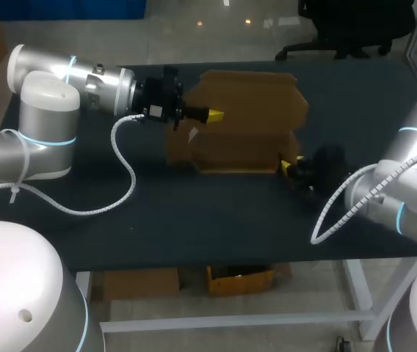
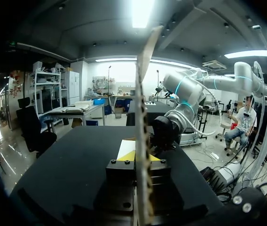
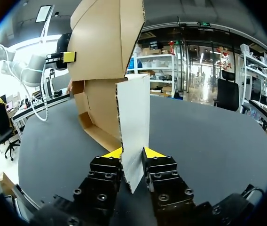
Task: Assemble the packaging by folding the flat box into shape, placing the metal phone stand inside, and closing the box properly
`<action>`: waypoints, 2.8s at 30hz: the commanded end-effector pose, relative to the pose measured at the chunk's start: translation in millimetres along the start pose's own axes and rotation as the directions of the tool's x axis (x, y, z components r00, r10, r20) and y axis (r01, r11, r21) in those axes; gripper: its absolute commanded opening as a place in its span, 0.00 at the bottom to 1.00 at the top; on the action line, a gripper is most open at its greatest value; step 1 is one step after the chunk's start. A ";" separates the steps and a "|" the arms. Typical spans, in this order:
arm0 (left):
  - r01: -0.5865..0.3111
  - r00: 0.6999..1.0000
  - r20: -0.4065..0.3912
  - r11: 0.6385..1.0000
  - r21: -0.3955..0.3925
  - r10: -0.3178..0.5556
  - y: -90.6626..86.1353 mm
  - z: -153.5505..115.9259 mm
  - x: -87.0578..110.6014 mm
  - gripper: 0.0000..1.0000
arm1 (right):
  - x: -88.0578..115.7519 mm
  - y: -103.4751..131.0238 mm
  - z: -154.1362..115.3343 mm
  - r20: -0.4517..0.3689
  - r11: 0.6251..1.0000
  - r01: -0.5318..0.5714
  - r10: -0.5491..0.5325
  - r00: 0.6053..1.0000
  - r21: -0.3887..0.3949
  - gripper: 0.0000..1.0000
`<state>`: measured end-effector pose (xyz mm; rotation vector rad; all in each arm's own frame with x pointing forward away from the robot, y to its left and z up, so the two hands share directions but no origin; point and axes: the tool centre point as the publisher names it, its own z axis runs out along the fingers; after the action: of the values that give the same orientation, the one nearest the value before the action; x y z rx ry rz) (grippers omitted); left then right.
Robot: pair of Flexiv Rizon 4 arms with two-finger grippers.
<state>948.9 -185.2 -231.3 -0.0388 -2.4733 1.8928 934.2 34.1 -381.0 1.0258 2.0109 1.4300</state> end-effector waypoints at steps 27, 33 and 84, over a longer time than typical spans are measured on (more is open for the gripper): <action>0.000 1.000 0.001 1.000 -0.001 0.000 2.1 1.2 0.2 0.00 | 34.7 -3.5 6.7 0.219 0.997 -0.067 0.071 0.973 -0.026 0.31; 0.000 1.000 0.001 1.000 -0.001 0.000 2.1 1.2 0.2 0.00 | 41.3 -1.0 9.5 0.213 0.998 -0.063 0.068 0.975 -0.031 0.32; 0.000 1.000 0.001 1.000 -0.001 0.000 2.1 1.2 0.2 0.00 | 25.2 -31.2 -80.1 -0.015 1.000 -0.016 0.016 1.000 0.013 0.37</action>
<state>949.1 -185.5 -231.4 -0.0386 -2.4734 1.8930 848.1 11.9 -384.3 1.1072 1.9240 1.3349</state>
